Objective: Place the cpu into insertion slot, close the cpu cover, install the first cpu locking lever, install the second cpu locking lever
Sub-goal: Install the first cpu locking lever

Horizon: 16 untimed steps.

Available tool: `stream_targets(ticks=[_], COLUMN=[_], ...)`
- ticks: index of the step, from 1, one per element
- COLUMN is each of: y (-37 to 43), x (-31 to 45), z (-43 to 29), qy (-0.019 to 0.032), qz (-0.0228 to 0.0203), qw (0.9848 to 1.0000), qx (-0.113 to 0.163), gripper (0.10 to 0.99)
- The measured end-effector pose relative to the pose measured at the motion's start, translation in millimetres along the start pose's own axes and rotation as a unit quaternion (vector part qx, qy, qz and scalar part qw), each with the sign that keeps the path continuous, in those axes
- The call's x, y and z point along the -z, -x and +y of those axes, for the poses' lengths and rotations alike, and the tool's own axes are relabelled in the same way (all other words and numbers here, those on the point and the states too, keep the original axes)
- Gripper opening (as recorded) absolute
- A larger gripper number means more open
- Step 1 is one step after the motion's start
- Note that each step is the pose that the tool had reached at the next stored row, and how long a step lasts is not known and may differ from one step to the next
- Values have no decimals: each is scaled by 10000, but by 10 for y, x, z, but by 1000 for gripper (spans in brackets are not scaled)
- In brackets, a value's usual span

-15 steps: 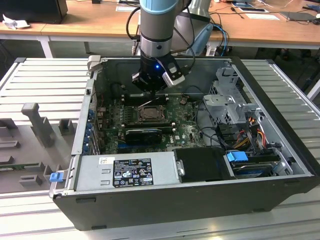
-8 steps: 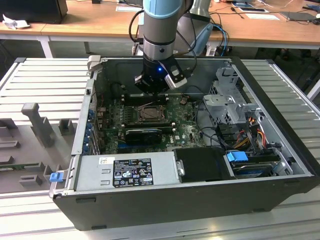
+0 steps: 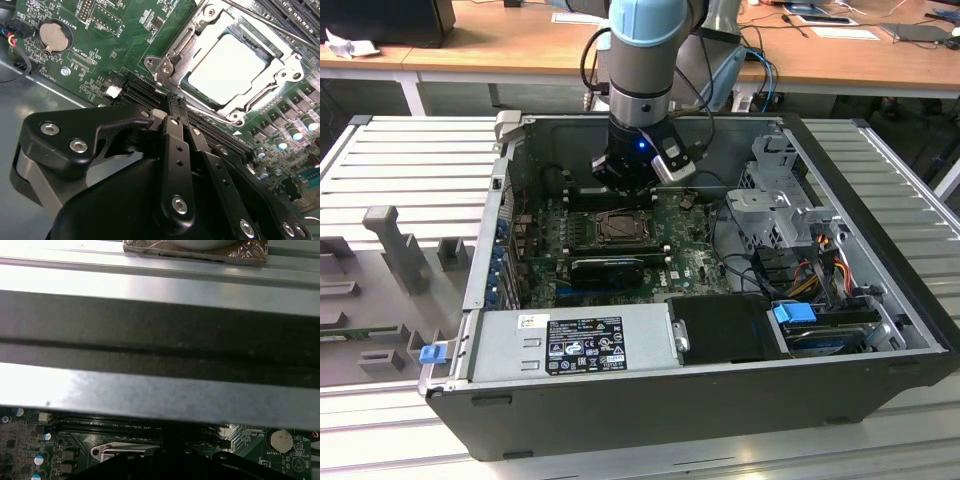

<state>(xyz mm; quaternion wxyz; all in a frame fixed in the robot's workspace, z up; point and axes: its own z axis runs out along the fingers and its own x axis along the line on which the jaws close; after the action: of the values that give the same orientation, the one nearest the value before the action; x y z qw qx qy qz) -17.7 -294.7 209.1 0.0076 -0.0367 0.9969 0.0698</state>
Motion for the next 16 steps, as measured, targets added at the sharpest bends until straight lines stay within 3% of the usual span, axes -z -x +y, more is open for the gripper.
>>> stream_targets(ticks=[12,16], y=[1,0], x=[-74,-80], z=[-10,-12], qy=[-95,-99], qz=[7,8], qw=[10000,10000], qx=[2,2], gripper=[106,106])
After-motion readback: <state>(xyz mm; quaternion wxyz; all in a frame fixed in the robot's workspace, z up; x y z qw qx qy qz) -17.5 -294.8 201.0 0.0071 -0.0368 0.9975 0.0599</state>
